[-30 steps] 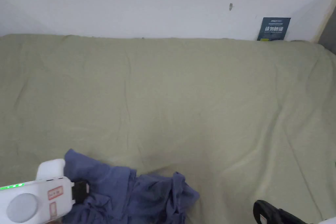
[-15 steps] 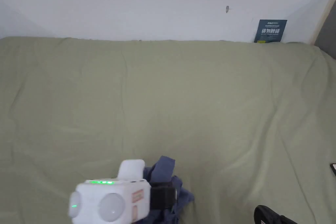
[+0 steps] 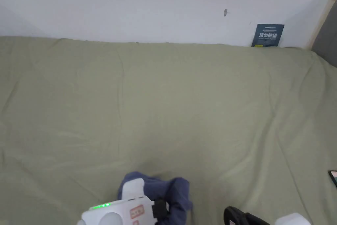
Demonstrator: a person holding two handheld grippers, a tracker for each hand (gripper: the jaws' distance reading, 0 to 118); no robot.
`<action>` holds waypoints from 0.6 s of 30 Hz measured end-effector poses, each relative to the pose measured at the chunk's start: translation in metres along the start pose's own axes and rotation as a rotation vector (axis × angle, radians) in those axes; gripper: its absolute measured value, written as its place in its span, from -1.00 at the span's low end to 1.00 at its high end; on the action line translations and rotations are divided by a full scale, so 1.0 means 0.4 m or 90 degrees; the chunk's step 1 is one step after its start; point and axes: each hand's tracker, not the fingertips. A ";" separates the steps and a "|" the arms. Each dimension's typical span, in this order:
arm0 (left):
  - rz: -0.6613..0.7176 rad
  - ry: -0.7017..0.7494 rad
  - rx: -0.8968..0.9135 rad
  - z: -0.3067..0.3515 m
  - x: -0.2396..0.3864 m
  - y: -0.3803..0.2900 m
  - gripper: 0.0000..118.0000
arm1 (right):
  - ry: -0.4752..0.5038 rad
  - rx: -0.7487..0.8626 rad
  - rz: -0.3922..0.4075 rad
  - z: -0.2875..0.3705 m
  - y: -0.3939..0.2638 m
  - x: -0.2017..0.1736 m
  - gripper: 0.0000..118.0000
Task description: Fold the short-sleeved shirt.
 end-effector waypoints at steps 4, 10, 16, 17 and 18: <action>0.006 -0.043 0.011 0.028 -0.009 0.020 -0.91 | 0.052 -0.011 0.020 -0.072 0.032 -0.035 -1.00; -0.072 -0.016 0.071 0.278 -0.029 0.045 -0.50 | 0.159 -0.125 -0.106 -0.353 -0.016 -0.019 -1.00; 0.011 -0.003 0.065 0.338 -0.172 0.060 1.00 | 0.079 -0.226 -0.243 -0.507 -0.163 0.097 -1.00; 0.038 -0.031 0.056 0.317 -0.195 0.061 1.00 | 0.112 -0.193 -0.302 -0.483 -0.167 0.115 -1.00; 0.072 -0.073 0.035 0.287 -0.214 0.058 1.00 | 0.118 -0.194 -0.341 -0.475 -0.163 0.121 -1.00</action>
